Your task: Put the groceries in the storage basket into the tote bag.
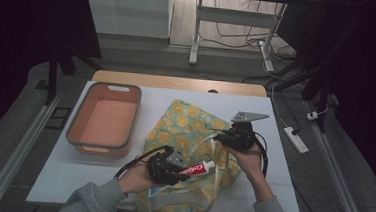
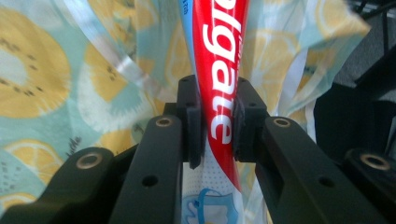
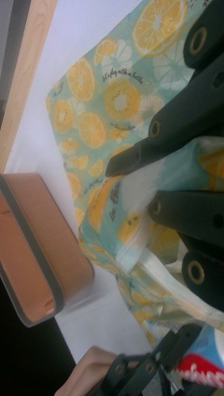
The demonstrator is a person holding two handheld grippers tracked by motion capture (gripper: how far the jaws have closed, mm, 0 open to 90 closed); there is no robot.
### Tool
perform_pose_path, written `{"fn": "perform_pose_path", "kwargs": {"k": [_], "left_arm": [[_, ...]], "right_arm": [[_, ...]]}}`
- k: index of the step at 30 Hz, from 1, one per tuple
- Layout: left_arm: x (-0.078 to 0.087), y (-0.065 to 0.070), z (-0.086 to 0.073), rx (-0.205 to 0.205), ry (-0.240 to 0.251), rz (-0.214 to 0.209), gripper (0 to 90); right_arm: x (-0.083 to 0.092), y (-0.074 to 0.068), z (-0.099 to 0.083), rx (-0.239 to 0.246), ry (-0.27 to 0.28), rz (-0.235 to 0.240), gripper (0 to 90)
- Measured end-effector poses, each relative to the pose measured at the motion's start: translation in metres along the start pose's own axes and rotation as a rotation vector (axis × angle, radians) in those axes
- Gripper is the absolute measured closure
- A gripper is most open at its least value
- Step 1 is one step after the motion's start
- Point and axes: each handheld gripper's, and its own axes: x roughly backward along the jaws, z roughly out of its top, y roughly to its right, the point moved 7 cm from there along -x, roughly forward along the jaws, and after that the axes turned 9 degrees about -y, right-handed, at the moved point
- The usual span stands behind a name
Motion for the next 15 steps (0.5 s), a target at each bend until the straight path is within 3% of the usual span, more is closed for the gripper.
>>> {"fn": "perform_pose_path", "kwargs": {"k": [8, 15], "left_arm": [[-0.011, 0.004, 0.006, -0.028, -0.032, 0.031, 76.2], [-0.020, -0.003, 0.023, -0.020, 0.004, 0.074, 76.3]], "right_arm": [[0.002, -0.004, 0.002, 0.006, 0.016, 0.003, 87.1], [0.003, -0.011, 0.005, 0.017, 0.026, 0.018, 87.1]]}}
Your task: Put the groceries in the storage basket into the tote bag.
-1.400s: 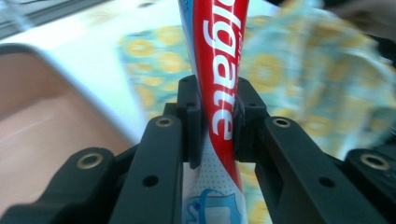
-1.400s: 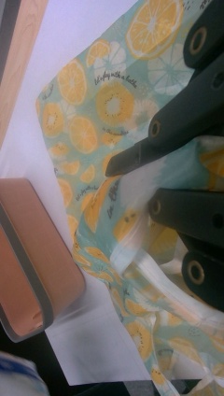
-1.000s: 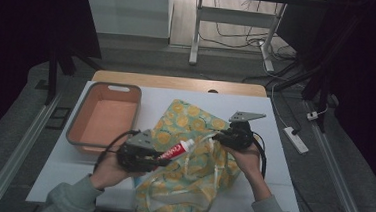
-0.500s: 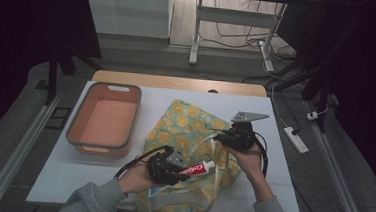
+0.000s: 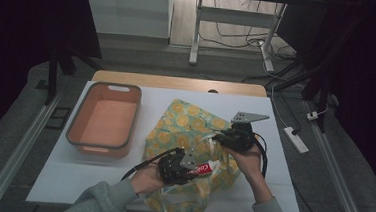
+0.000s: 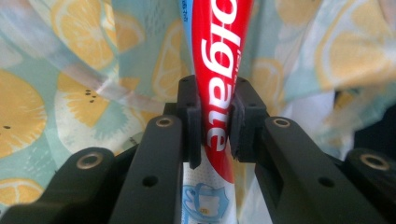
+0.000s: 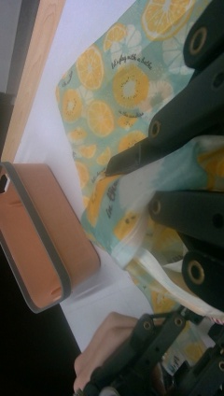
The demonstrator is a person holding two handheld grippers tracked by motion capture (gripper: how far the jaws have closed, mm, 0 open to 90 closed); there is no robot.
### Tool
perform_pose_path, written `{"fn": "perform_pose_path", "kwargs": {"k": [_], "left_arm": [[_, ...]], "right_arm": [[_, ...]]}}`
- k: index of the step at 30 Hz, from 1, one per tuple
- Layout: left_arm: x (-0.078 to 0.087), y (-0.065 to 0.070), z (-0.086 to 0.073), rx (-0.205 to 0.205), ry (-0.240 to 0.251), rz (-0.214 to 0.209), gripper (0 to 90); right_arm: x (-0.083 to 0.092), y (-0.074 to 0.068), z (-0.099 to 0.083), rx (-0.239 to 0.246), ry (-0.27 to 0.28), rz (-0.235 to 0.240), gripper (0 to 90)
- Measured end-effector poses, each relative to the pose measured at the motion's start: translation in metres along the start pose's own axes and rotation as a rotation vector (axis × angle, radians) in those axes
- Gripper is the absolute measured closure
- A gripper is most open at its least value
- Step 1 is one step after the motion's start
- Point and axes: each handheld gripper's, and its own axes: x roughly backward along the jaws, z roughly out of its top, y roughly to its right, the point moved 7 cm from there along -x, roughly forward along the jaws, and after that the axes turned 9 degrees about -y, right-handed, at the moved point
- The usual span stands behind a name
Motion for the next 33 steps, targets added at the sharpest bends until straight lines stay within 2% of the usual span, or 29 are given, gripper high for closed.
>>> {"fn": "perform_pose_path", "kwargs": {"k": [7, 11, 13, 15, 17, 19, 21, 23, 25, 28, 30, 33], "left_arm": [[-0.005, -0.005, 0.007, 0.005, 0.006, 0.017, 76.8], [-0.003, -0.011, 0.007, 0.035, 0.018, 0.000, 79.8], [-0.008, -0.014, 0.007, 0.035, 0.003, 0.005, 80.5], [-0.020, -0.018, 0.007, 0.039, -0.033, 0.018, 81.3], [-0.029, -0.020, 0.009, 0.043, -0.043, 0.017, 82.3], [-0.031, -0.021, 0.013, 0.055, -0.011, 0.006, 86.1], [-0.028, -0.025, 0.021, 0.071, 0.042, 0.036, 89.4], [-0.027, -0.025, 0.022, 0.062, 0.037, 0.039, 88.9], [-0.024, -0.026, 0.018, 0.051, 0.028, 0.051, 83.3], [-0.014, -0.026, 0.008, 0.067, 0.038, 0.046, 73.8], [-0.006, -0.026, -0.002, 0.064, 0.034, 0.061, 64.5], [0.007, -0.026, -0.019, 0.074, 0.028, 0.077, 58.3]], "right_arm": [[-0.001, -0.005, 0.001, 0.004, 0.004, 0.026, 87.1], [0.001, -0.007, 0.002, 0.012, -0.001, 0.028, 87.1], [0.001, -0.008, 0.002, 0.013, -0.002, 0.032, 87.1], [-0.001, -0.007, 0.002, 0.010, -0.005, 0.033, 87.1], [-0.002, -0.007, 0.001, 0.009, -0.008, 0.032, 87.1], [-0.001, -0.006, 0.001, 0.006, -0.004, 0.032, 87.1], [0.001, -0.006, 0.001, 0.002, 0.002, 0.034, 87.1], [0.001, -0.005, 0.001, -0.002, 0.002, 0.033, 87.1], [0.001, -0.003, -0.001, -0.004, -0.002, 0.030, 87.1], [0.001, 0.002, -0.004, -0.014, -0.007, 0.023, 87.1], [0.001, 0.004, -0.005, -0.022, -0.007, 0.024, 87.0], [0.002, 0.004, -0.005, -0.021, -0.010, 0.020, 86.9]]}}
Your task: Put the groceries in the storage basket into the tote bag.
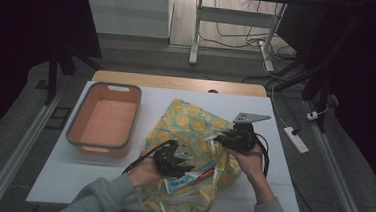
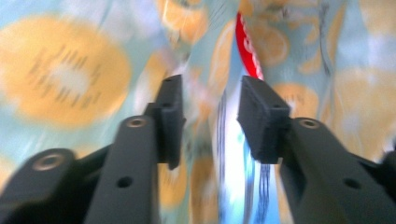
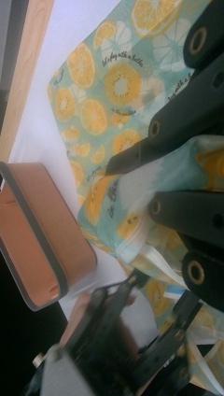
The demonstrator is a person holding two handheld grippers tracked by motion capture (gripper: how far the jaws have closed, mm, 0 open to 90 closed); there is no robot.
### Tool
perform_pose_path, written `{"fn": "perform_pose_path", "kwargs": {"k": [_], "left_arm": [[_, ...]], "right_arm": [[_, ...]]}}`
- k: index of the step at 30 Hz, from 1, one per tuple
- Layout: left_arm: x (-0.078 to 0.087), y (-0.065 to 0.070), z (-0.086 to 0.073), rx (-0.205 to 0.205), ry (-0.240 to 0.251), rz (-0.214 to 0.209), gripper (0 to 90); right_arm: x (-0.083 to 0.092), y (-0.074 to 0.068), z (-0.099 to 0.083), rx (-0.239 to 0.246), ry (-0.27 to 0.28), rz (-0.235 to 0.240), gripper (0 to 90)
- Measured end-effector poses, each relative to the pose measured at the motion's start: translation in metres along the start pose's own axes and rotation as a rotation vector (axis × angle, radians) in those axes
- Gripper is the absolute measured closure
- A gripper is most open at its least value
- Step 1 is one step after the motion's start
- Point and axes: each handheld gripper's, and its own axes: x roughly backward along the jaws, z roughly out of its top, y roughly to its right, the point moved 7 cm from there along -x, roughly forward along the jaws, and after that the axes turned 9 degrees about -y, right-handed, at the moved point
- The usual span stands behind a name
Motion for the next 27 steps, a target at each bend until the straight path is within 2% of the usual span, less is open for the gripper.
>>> {"fn": "perform_pose_path", "kwargs": {"k": [4, 11, 18, 22, 27], "left_arm": [[0.010, -0.005, -0.024, 0.020, -0.037, 0.063, 50.2], [0.024, -0.013, -0.057, 0.090, -0.052, 0.096, 42.1], [0.027, -0.014, -0.085, 0.162, -0.048, 0.072, 39.0], [0.026, -0.017, -0.091, 0.196, -0.036, 0.053, 37.3], [0.027, -0.019, -0.094, 0.216, -0.017, 0.041, 36.0]], "right_arm": [[-0.002, -0.001, -0.001, -0.001, -0.007, 0.001, 85.5], [-0.001, 0.000, -0.006, -0.007, -0.016, -0.004, 85.1], [0.000, -0.001, -0.015, -0.018, -0.030, -0.003, 84.4], [0.001, -0.005, -0.022, -0.020, -0.041, -0.005, 83.4], [0.008, -0.010, -0.032, -0.014, -0.044, -0.023, 82.4]]}}
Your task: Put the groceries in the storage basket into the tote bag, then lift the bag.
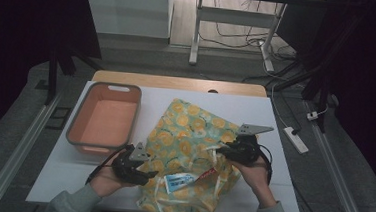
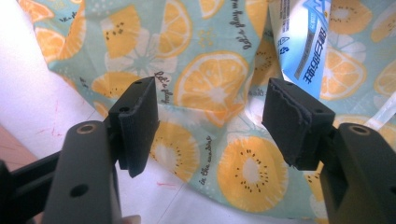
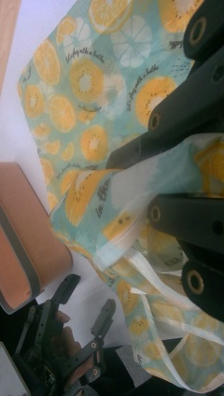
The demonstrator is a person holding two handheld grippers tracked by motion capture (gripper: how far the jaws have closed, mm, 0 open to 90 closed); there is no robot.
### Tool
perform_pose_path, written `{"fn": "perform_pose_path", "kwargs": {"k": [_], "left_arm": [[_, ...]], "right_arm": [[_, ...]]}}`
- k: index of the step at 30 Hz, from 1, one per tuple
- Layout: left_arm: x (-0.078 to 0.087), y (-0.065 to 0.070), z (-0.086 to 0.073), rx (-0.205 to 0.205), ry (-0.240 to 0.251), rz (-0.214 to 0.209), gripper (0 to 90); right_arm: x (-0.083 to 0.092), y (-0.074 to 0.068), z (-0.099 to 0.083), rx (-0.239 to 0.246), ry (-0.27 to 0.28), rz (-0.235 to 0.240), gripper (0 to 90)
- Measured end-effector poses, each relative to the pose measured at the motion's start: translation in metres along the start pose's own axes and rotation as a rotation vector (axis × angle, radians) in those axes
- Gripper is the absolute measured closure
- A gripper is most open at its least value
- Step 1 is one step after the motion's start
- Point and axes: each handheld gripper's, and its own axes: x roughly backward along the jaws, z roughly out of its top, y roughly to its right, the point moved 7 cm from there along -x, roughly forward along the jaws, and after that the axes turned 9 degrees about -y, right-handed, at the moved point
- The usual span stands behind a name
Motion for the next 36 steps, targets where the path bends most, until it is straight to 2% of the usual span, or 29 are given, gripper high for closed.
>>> {"fn": "perform_pose_path", "kwargs": {"k": [7, 12, 17, 22, 26, 30, 32, 36], "left_arm": [[-0.004, 0.001, -0.003, 0.030, 0.005, -0.044, 32.1], [-0.008, 0.004, -0.004, 0.034, -0.004, -0.047, 31.1], [-0.010, 0.006, -0.006, 0.044, -0.004, -0.047, 28.8], [-0.012, 0.009, -0.006, 0.032, -0.014, -0.050, 27.5], [-0.019, 0.013, -0.008, 0.002, -0.054, -0.056, 25.7], [-0.024, 0.014, -0.009, -0.003, -0.072, -0.073, 25.4], [-0.029, 0.015, -0.009, -0.010, -0.086, -0.068, 25.5], [-0.041, 0.016, -0.004, 0.002, -0.102, -0.063, 30.3]], "right_arm": [[0.005, -0.004, -0.005, 0.024, 0.009, -0.019, 76.5], [0.007, -0.008, -0.009, 0.049, 0.000, -0.052, 67.6], [0.009, -0.015, -0.011, 0.068, 0.000, -0.062, 62.0], [0.011, -0.016, -0.017, 0.068, -0.004, -0.069, 59.7], [0.012, -0.016, -0.022, 0.062, -0.011, -0.068, 59.1], [0.013, -0.015, -0.026, 0.060, -0.014, -0.068, 58.8], [0.013, -0.014, -0.027, 0.057, -0.015, -0.068, 58.7], [0.012, -0.014, -0.031, 0.052, -0.024, -0.068, 58.4]]}}
